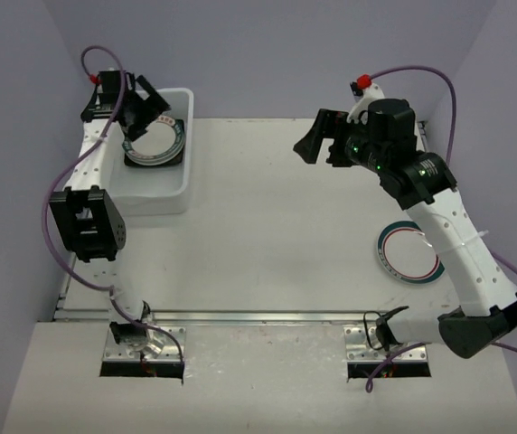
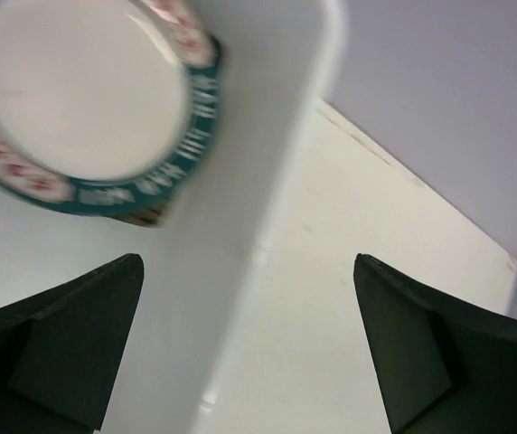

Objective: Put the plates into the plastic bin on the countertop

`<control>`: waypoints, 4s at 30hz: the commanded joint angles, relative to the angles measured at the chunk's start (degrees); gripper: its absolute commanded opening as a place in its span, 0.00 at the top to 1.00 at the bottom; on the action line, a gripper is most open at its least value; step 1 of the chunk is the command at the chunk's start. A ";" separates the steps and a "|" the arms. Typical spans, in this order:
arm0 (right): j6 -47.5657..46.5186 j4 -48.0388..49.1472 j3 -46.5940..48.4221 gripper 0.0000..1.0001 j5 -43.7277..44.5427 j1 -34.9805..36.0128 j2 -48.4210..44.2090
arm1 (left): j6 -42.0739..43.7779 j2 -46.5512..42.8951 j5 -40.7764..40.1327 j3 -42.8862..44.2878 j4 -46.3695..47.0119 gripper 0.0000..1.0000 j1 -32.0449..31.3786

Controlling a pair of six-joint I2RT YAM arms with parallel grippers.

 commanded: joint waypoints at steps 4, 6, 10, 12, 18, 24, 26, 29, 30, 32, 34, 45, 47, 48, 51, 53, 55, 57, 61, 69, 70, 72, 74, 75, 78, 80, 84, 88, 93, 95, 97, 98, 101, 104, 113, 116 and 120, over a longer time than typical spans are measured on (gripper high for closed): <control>-10.46 -10.87 11.77 0.01 10.14 -0.29 -4.15 | -5.36 -14.24 20.82 -21.28 20.27 0.00 -25.51; -10.94 -12.75 12.84 0.01 10.73 -0.25 -6.11 | -9.04 -11.54 21.96 -25.45 24.51 0.00 -33.42; -10.69 -13.02 9.58 0.01 10.31 -0.27 -9.89 | -14.94 -4.53 24.48 -25.36 31.92 0.00 -43.67; -10.37 -12.89 6.30 0.01 11.45 -0.29 -11.72 | -19.29 -1.09 25.28 -24.81 38.54 0.00 -46.61; -7.63 -12.37 0.16 0.01 11.33 -0.22 -16.38 | -24.11 11.92 24.06 -18.41 45.78 0.00 -53.85; -3.86 -9.90 -6.39 0.01 10.33 -0.24 -20.09 | -32.59 27.50 24.67 -7.51 50.83 0.00 -57.15; -2.87 -9.34 -8.35 0.01 9.95 -0.25 -21.26 | -32.79 32.15 23.93 -2.28 48.06 0.00 -57.93; -1.60 -8.84 -10.72 0.01 9.32 -0.27 -22.74 | -32.19 36.57 21.12 5.08 42.73 0.00 -59.28; -1.28 -8.58 -11.27 0.01 9.19 -0.20 -22.99 | -31.91 37.81 20.38 6.54 41.29 0.00 -59.69; -1.07 -8.34 -12.33 0.01 8.80 -0.22 -23.53 | -32.40 40.58 19.70 8.72 40.00 0.02 -60.41; -1.28 -8.19 -13.16 0.01 9.02 -0.22 -24.05 | -34.13 42.97 20.27 11.44 39.55 0.08 -60.85; -3.55 -7.63 -15.09 0.01 9.33 -0.20 -24.79 | -35.14 49.65 22.70 17.97 38.94 0.64 -62.90; -4.14 -7.23 -15.03 0.01 9.33 -0.20 -24.51 | -34.90 49.56 23.63 17.62 39.63 0.76 -62.88; -4.24 -6.75 -15.11 0.01 9.32 -0.21 -24.34 | -34.90 49.54 24.30 17.44 40.52 0.84 -62.72; -4.83 -6.12 -15.19 0.01 9.07 -0.20 -23.91 | -34.55 48.92 26.52 17.29 44.43 1.00 -62.28; -4.92 -5.86 -15.19 0.01 8.89 -0.24 -23.53 | -33.49 48.02 27.45 17.54 45.48 1.00 -61.53; -5.01 -5.54 -14.93 0.01 8.72 -0.21 -23.22 | -29.04 43.63 27.11 17.72 43.14 1.00 -58.71; -5.01 -5.12 -14.88 0.01 8.61 -0.20 -23.13 | -25.39 37.70 24.37 17.49 39.97 1.00 -55.30; -4.49 -3.94 -14.71 0.01 8.45 -0.25 -22.96 | -16.64 25.75 18.46 16.99 29.20 1.00 -45.56; -5.00 -1.42 -13.66 0.01 10.06 -0.22 -21.24 | -9.94 5.29 16.36 17.20 12.07 1.00 -14.72; -5.11 -1.25 -13.65 0.01 10.12 -0.20 -20.96 | -9.29 2.67 16.24 16.85 10.69 1.00 -10.27; -5.24 -0.81 -13.94 0.01 10.12 -0.20 -20.38 | -8.24 -1.60 16.63 15.37 8.32 1.00 -2.62; -5.03 -0.31 -14.47 0.01 9.96 -0.20 -20.06 | -7.91 -4.36 17.49 13.86 6.52 1.00 3.00; -4.86 0.23 -14.64 0.01 9.95 -0.28 -19.62 | -7.33 -5.87 17.92 12.41 5.30 1.00 6.76; -4.05 1.51 -14.83 0.01 8.87 -0.29 -18.29 | -5.68 -7.61 20.52 7.61 4.69 1.00 13.22; -3.78 1.97 -14.67 0.01 8.28 -0.29 -17.59 | -5.63 -7.90 21.92 5.78 4.80 1.00 15.07; -3.41 3.25 -14.50 0.01 7.48 -0.28 -16.32 | -5.05 -7.25 21.55 2.51 6.20 1.00 16.28; -3.07 3.59 -14.76 0.01 7.22 -0.29 -15.75 | -5.90 -3.60 21.35 2.71 7.35 1.00 16.28; -3.63 3.55 -15.44 0.01 8.36 -0.29 -15.95 | -7.63 1.07 20.72 3.83 8.78 1.00 16.33; -3.92 3.50 -15.73 0.01 8.94 -0.29 -16.15 | -7.92 3.52 19.76 5.12 8.70 1.00 16.33; -4.13 3.59 -15.84 0.01 9.27 -0.29 -16.22 | -8.11 5.99 19.71 6.39 8.55 1.00 16.34; -4.30 3.59 -15.90 0.01 9.50 -0.29 -16.27 | -8.35 7.40 19.95 7.87 8.31 1.00 16.28; -4.42 3.64 -15.96 0.01 9.61 -0.29 -16.16 | -8.45 9.27 19.92 8.27 8.05 0.93 16.28; -4.57 3.90 -15.99 0.01 9.94 -0.25 -16.01 | -8.13 9.57 18.81 7.23 8.40 0.87 16.20; -4.62 4.86 -14.21 0.01 7.61 -0.25 -13.68 | -5.62 12.85 19.87 7.49 7.19 0.33 15.05; -5.18 4.42 -12.81 0.01 7.18 -0.29 -12.52 | -2.78 11.97 16.39 8.02 3.94 0.00 14.47; -4.86 3.66 -11.39 0.01 5.51 -0.29 -11.79 | 1.03 11.71 13.41 8.03 -0.82 0.00 14.46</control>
